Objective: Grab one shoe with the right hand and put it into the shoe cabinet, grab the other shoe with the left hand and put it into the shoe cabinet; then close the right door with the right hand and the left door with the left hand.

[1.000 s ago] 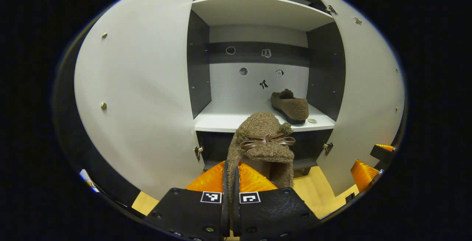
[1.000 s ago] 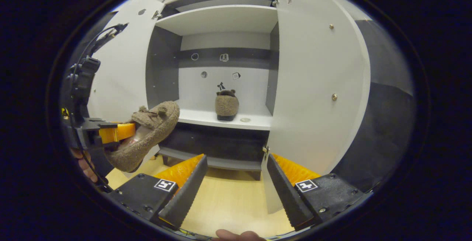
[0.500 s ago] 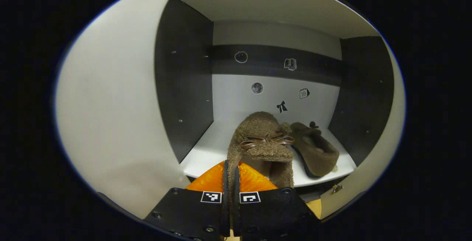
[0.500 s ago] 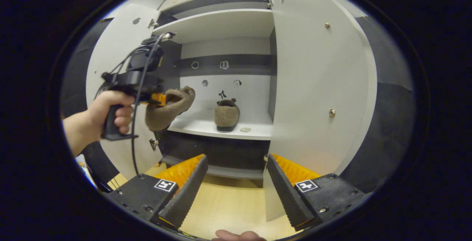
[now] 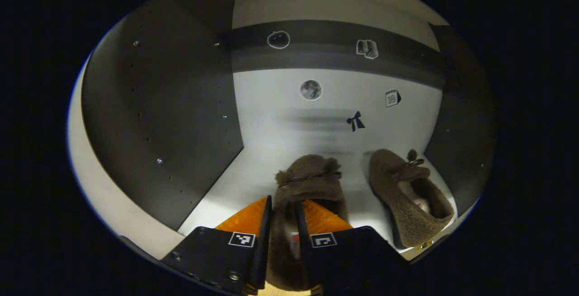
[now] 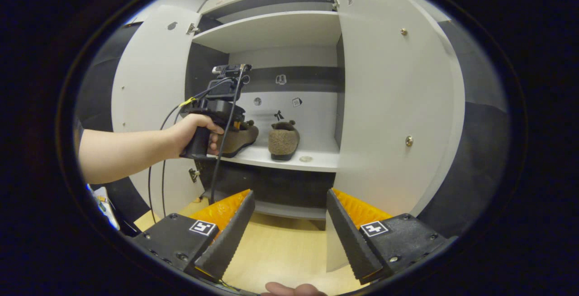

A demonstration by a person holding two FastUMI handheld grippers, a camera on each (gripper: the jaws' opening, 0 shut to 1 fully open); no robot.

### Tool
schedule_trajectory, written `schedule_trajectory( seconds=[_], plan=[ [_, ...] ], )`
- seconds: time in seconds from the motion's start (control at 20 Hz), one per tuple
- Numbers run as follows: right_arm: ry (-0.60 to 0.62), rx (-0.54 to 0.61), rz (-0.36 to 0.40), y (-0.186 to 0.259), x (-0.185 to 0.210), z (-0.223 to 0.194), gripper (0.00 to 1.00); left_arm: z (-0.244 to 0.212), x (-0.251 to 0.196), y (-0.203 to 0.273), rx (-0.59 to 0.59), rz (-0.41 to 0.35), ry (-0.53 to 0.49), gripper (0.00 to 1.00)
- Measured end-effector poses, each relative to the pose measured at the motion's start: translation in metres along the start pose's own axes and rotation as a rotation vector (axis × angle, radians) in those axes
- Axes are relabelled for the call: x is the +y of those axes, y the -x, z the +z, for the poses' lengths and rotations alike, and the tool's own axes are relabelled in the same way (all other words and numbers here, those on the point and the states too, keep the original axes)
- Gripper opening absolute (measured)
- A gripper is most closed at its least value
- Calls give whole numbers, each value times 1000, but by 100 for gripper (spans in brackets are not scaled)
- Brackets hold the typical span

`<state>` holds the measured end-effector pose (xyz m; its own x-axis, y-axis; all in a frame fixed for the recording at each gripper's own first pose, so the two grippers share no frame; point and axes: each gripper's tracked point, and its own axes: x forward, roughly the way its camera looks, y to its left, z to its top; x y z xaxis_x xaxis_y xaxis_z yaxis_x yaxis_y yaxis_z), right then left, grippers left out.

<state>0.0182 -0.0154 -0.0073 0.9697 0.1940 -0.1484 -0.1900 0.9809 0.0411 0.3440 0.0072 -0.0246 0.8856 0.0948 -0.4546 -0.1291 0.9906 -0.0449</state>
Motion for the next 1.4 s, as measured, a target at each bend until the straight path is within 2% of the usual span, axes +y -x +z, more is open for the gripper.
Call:
schedule_trajectory(
  seconds=[0.05, 0.1, 0.15, 0.2, 0.25, 0.3, 0.35, 0.5, 0.55, 0.6, 0.65, 0.8, 0.95, 1.05, 1.1, 1.25, 1.4],
  plan=[
    [0, -5, 1, 1, 0, 1, 100, 3, 2, 6, -22, -1, -11, 25],
    [0, -10, 0, 1, -1, 3, 100, 8, 3, 14, -51, -7, -28, 48],
    [0, -13, -4, 2, -2, 5, 100, 11, -3, 26, -73, -53, -15, 58],
    [0, -18, -7, 3, -3, 6, 100, 14, -16, 43, -106, -119, 19, 48],
    [-1, -23, -14, 5, -6, 9, 100, 24, -22, 64, -162, -168, 58, 60],
    [-3, -27, -19, 6, -8, 11, 100, 34, -24, 88, -232, -217, 88, 50],
    [-6, -32, -15, 8, -8, 14, 100, 43, -24, 111, -291, -257, 91, 46],
    [7, -49, -22, 17, -7, 23, 100, 33, -8, 182, -383, -247, 10, 79],
    [7, -57, -22, 21, -6, 27, 100, 27, -7, 205, -411, -244, -12, 76],
    [4, -68, -23, 27, -5, 30, 100, 17, -8, 225, -437, -251, -30, 88],
    [-2, -77, -25, 33, -5, 33, 100, 9, -8, 244, -471, -255, -40, 91],
    [-18, -67, -29, 52, -6, 37, 100, -20, -7, 298, -504, -256, -40, 95],
    [-36, -170, -61, 91, -17, 78, 100, -22, -16, 326, -547, -286, 4, 95],
    [-34, -262, -125, 115, -36, 110, 100, -13, -31, 333, -604, -338, 11, 95],
    [-24, -273, -166, 123, -47, 115, 100, -10, -36, 330, -609, -350, 5, 95],
    [-3, -276, -271, 146, -88, 122, 100, -10, -56, 317, -561, -384, -17, 95],
    [31, -240, -398, 151, -145, 111, 100, -13, -75, 310, -531, -431, 23, 95]
  ],
)
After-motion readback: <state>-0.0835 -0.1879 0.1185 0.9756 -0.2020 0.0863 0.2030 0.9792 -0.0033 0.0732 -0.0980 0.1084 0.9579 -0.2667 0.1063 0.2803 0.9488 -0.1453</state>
